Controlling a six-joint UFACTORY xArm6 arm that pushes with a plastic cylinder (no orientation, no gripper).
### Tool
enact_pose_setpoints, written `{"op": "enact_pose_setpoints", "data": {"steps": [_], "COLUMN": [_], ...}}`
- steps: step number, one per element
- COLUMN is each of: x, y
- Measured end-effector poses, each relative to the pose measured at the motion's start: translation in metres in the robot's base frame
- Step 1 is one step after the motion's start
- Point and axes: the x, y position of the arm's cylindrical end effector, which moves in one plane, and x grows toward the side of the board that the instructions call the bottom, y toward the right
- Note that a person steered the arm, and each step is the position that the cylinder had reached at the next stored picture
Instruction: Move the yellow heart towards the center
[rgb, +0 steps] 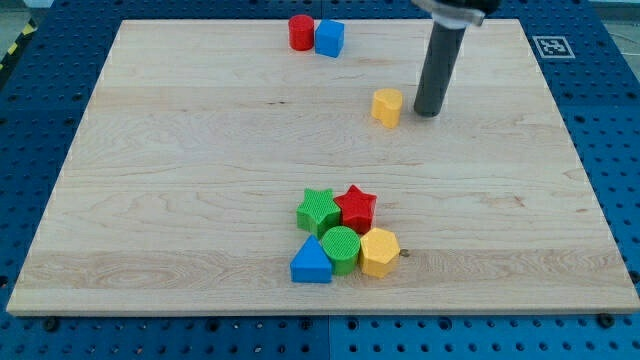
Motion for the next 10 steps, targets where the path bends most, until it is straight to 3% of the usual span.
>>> {"op": "enact_pose_setpoints", "data": {"steps": [5, 7, 10], "x": [-0.03, -0.015, -0.027], "y": [-0.017, -0.017, -0.022]}}
